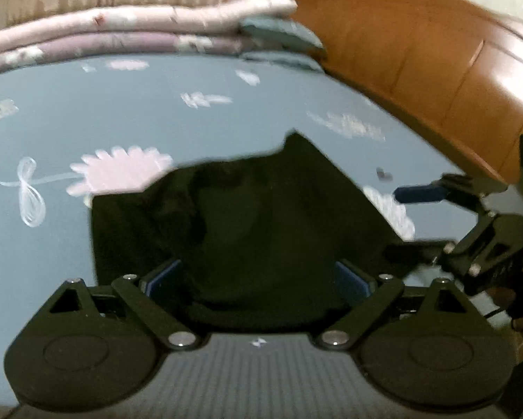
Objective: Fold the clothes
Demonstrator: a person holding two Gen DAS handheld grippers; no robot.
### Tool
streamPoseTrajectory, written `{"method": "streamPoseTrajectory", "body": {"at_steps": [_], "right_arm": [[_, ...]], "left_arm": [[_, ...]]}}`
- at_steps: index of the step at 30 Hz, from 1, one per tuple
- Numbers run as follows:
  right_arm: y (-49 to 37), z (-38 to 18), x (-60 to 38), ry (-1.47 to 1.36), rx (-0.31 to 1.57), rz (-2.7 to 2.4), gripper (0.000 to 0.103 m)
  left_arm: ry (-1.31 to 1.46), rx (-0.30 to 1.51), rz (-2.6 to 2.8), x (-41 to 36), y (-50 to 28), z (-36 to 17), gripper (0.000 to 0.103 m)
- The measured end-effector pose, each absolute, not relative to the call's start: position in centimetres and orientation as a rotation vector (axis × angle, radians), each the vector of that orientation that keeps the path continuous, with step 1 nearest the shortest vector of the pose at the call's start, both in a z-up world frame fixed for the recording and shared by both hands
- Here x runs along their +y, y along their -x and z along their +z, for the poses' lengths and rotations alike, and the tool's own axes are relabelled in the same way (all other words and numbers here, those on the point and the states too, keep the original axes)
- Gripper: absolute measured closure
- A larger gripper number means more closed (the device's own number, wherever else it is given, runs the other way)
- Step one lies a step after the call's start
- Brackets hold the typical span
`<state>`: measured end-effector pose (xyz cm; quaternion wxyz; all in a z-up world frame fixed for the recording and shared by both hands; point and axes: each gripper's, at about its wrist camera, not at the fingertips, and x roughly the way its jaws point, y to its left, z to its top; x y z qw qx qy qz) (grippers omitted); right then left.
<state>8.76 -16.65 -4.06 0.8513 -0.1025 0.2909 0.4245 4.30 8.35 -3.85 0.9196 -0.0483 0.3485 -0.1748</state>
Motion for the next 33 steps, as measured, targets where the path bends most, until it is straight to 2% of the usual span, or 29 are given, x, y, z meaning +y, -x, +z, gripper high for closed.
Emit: {"method": "streamPoseTrajectory", "body": {"at_steps": [6,10,14,22,25,28,33], "right_arm": [[-9.6,-3.2,-11.3,0.267,0.579,1.086,0.0],[-10.6,-5.1,-8.8,0.256,0.657,1.149,0.0],[-11.0,-7.5,-8.9,0.239,0.72,1.128,0.0],[-9.6,-5.0,-9.1,0.217,0.693,1.106,0.0],[-9.7,-7.0,-8.5,0.249,0.765,1.071,0.0],[-9.0,-7.7,-8.7,0.268,0.724,1.056,0.0],[-8.4,-5.8,-9.4,0.217,0.727,1.009,0.0]], "left_arm": [[0.143,0.679,-0.251,11.8,-3.8,-2.9,0.01],[0.171,0.69,-0.213,13.5,-3.4,-3.3,0.01],[0.191,0.691,-0.205,14.2,-3.4,-3.8,0.01],[0.234,0.673,-0.215,14.8,-3.5,-4.2,0.01],[0.248,0.682,-0.21,15.0,-3.3,-4.4,0.01],[0.26,0.695,-0.209,15.1,-3.2,-4.7,0.01],[0.336,0.729,-0.235,15.9,-4.1,-5.4,0.01]]}}
